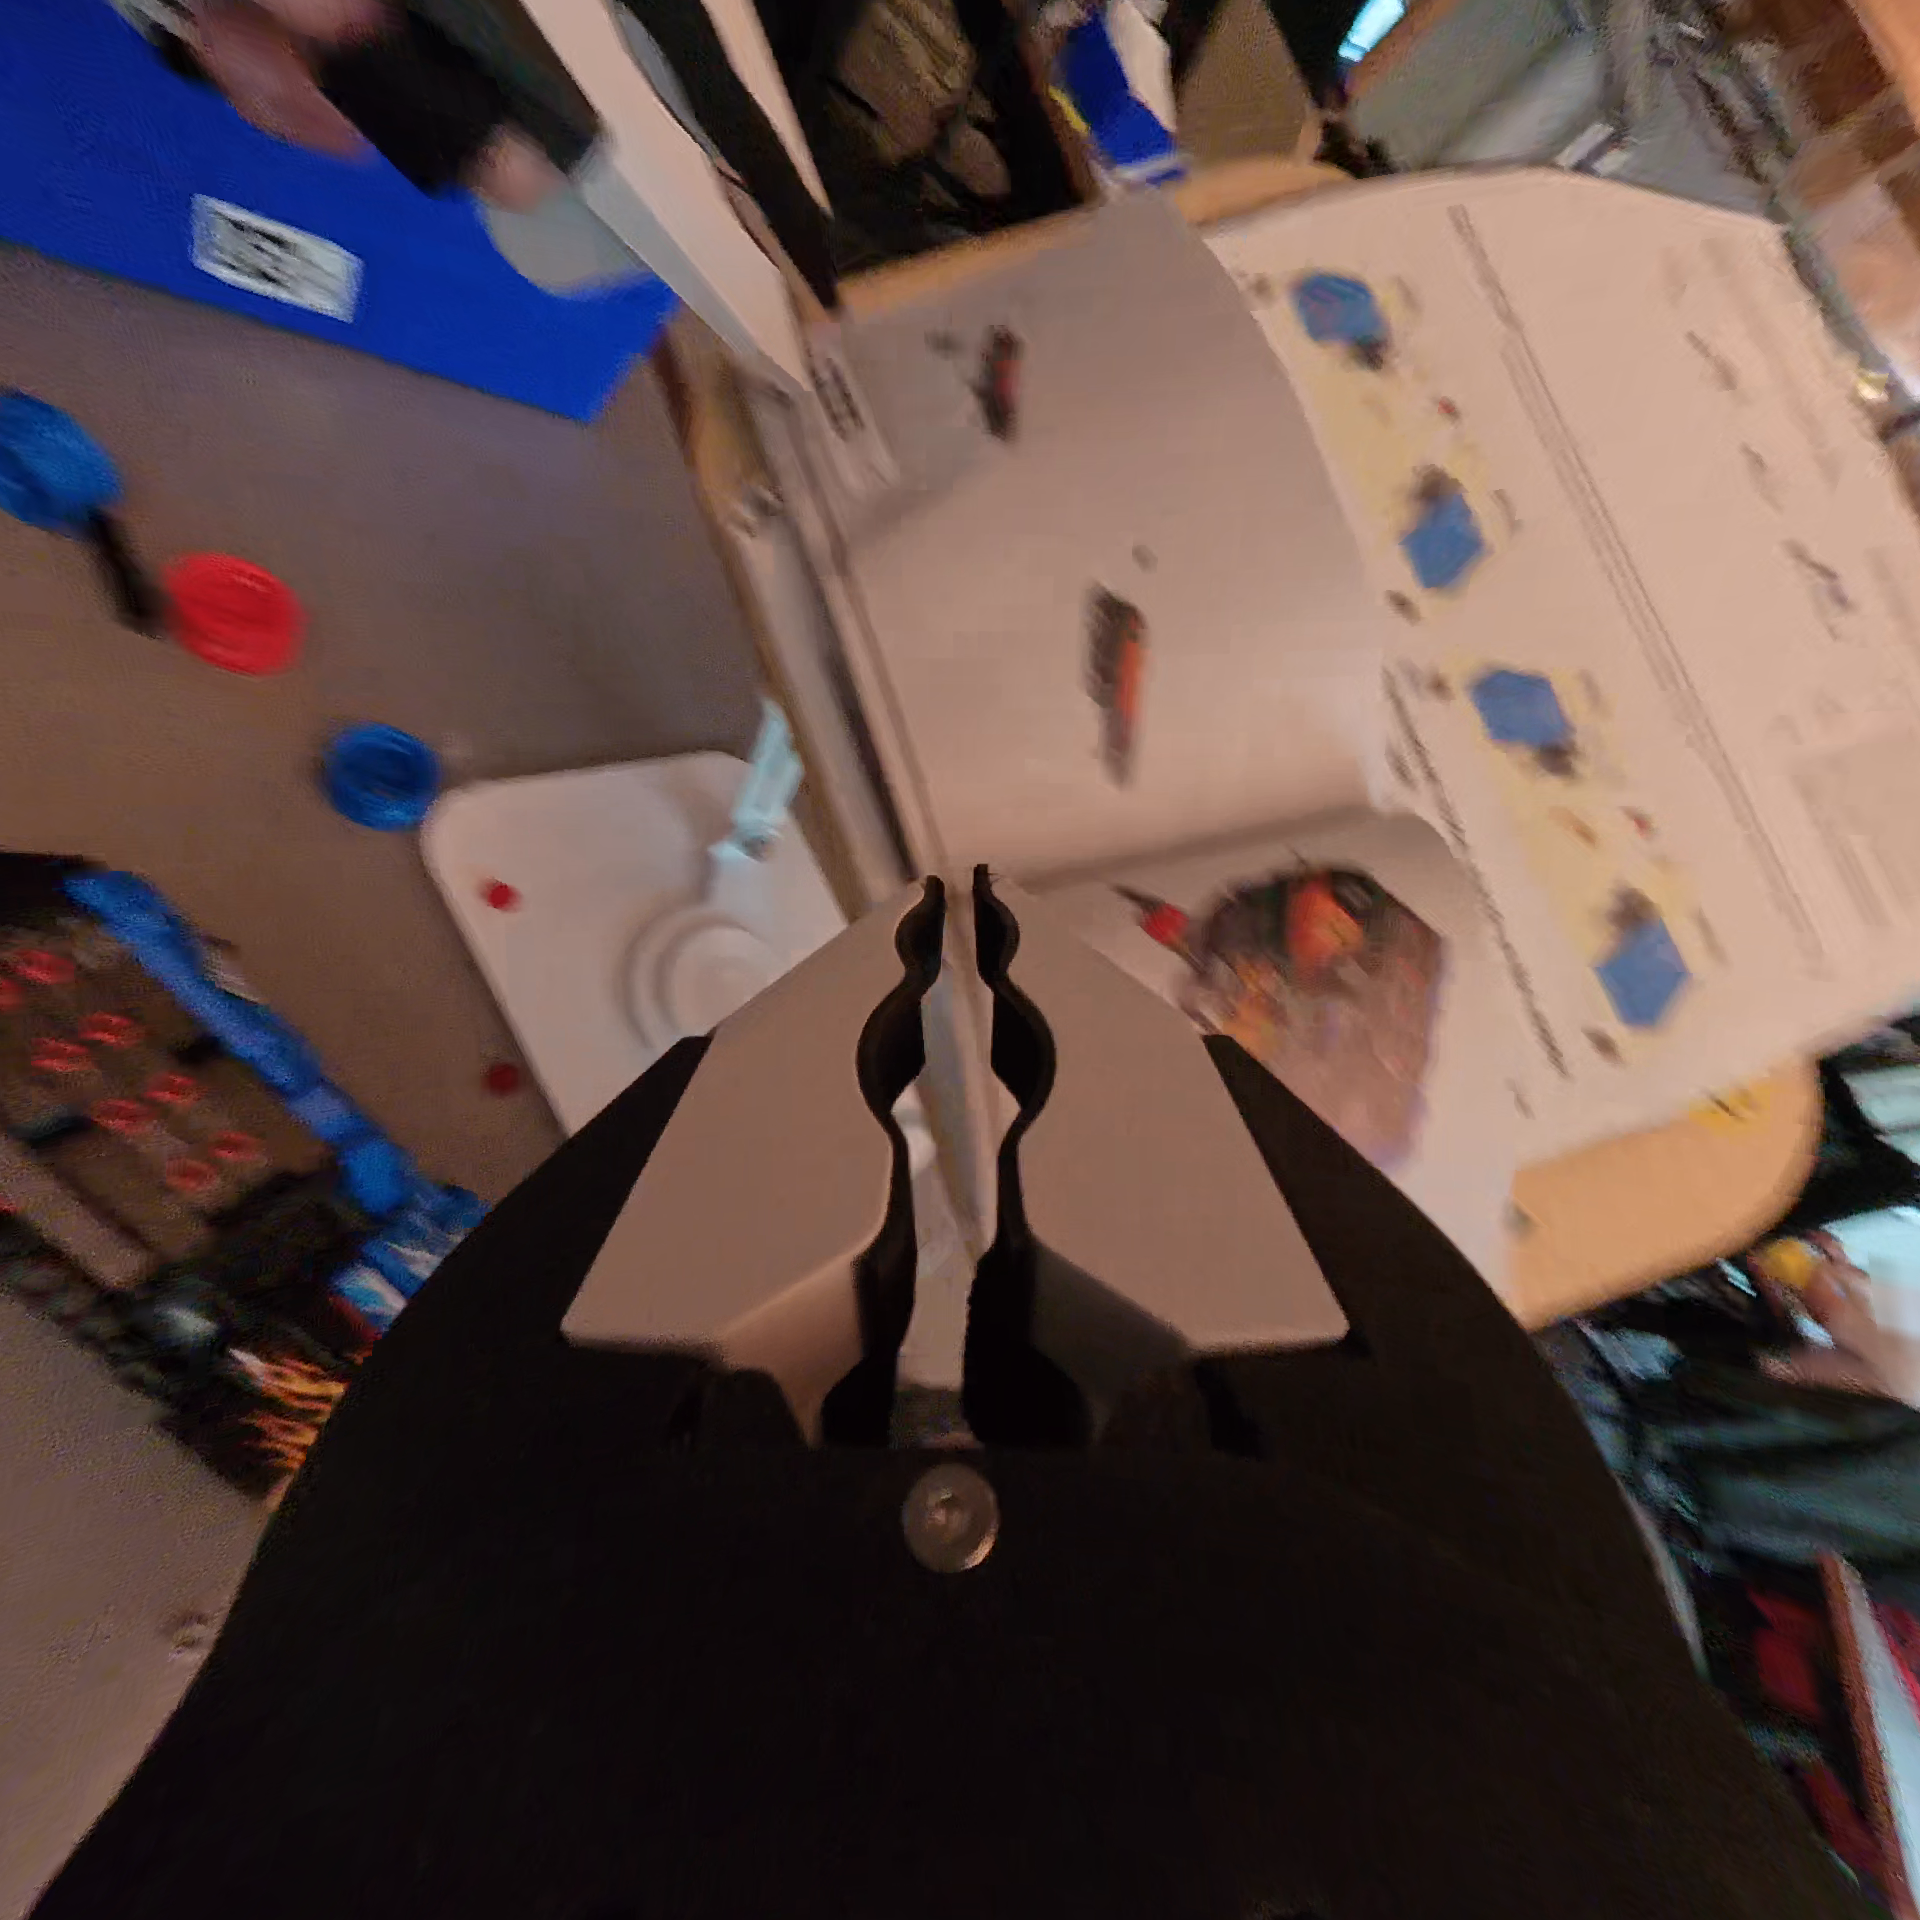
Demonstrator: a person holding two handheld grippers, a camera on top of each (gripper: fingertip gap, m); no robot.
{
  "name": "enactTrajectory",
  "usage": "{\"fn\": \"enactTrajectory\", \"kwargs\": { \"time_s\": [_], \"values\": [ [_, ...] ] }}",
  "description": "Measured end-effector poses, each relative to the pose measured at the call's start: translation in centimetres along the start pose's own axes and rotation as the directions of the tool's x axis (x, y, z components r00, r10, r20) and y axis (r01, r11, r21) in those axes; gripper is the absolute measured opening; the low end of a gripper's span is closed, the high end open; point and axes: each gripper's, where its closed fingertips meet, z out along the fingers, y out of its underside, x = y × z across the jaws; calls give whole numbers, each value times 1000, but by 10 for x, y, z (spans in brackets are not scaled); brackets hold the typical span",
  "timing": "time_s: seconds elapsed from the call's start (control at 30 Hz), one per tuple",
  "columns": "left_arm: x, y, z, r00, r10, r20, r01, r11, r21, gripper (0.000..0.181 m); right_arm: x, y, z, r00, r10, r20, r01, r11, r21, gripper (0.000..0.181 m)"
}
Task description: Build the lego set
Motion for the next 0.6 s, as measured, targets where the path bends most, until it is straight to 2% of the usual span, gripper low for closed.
{"fn": "enactTrajectory", "kwargs": {
  "time_s": [0.1,0.17,0.37,0.43,0.47,0.53,0.6],
  "values": [
    [8,-2,-1,998,-13,-56,14,1000,11,36,-39,-33,18,988,47,145,-55,997,52,5],
    [11,-7,-3,996,-38,-86,41,999,35,39,-58,-43,35,975,89,201,-100,994,45,10],
    [23,-21,-10,930,-229,-289,253,966,48,45,-67,-54,79,969,191,159,-204,976,71,19],
    [26,-24,-10,907,-254,-334,281,959,34,35,-68,-58,87,972,190,136,-202,976,86,20],
    [28,-26,-11,899,-251,-360,281,959,32,21,-69,-60,91,974,187,127,-199,975,94,22],
    [28,-33,-13,894,-236,-380,272,961,44,4,-70,-64,98,981,169,97,-179,979,101,25],
    [28,-36,-14,896,-212,-390,243,970,30,0,-72,-66,105,989,129,71,-135,987,86,29]
  ]
}}
